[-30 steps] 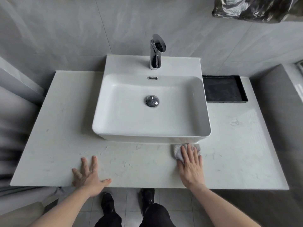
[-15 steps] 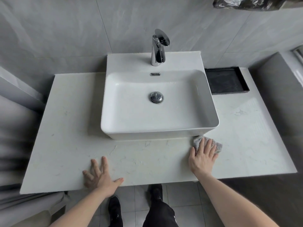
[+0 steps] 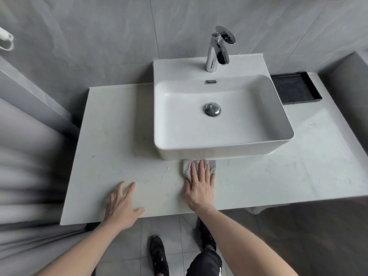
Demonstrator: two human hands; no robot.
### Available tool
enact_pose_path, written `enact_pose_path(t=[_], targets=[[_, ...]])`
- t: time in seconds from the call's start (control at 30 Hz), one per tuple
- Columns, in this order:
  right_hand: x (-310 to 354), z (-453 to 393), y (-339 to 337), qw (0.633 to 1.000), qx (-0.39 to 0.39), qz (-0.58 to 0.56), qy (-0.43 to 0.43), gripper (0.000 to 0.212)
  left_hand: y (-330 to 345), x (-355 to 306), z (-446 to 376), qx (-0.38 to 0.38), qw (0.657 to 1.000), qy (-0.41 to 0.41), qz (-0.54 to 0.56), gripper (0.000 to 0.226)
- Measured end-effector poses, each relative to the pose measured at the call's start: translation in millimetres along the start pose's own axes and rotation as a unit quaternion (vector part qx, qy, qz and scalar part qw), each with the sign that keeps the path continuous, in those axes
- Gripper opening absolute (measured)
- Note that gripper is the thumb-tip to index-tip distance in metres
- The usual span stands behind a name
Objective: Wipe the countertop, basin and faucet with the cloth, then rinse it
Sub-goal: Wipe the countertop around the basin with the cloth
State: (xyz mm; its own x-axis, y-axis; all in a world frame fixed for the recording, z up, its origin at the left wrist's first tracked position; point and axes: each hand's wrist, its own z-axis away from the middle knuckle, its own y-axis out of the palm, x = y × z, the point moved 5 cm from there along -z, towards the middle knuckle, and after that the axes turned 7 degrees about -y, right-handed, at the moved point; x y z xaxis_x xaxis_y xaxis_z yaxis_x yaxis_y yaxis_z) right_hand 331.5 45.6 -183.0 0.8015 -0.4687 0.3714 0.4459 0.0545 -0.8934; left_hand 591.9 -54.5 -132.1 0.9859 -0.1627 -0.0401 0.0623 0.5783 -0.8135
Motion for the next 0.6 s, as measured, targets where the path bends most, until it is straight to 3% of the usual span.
enact_pose_path(t=[0.13, 0.4, 0.6], targets=[[-33.2, 12.9, -7.8, 0.998, -0.007, 0.033, -0.055, 0.067, -10.7, 50.6, -20.0, -0.009, 0.999, -0.045, -0.012, 0.107], [-144.6, 34.8, -49.6, 0.980, -0.039, 0.016, 0.194, 0.068, -17.5, 128.2, -52.5, 0.024, 0.995, -0.094, -0.024, 0.118], [-101.7, 13.0, -37.0, 0.960, -0.056, -0.022, 0.274, 0.072, -14.9, 122.2, -52.6, 0.055, 0.993, -0.099, -0.019, 0.117]])
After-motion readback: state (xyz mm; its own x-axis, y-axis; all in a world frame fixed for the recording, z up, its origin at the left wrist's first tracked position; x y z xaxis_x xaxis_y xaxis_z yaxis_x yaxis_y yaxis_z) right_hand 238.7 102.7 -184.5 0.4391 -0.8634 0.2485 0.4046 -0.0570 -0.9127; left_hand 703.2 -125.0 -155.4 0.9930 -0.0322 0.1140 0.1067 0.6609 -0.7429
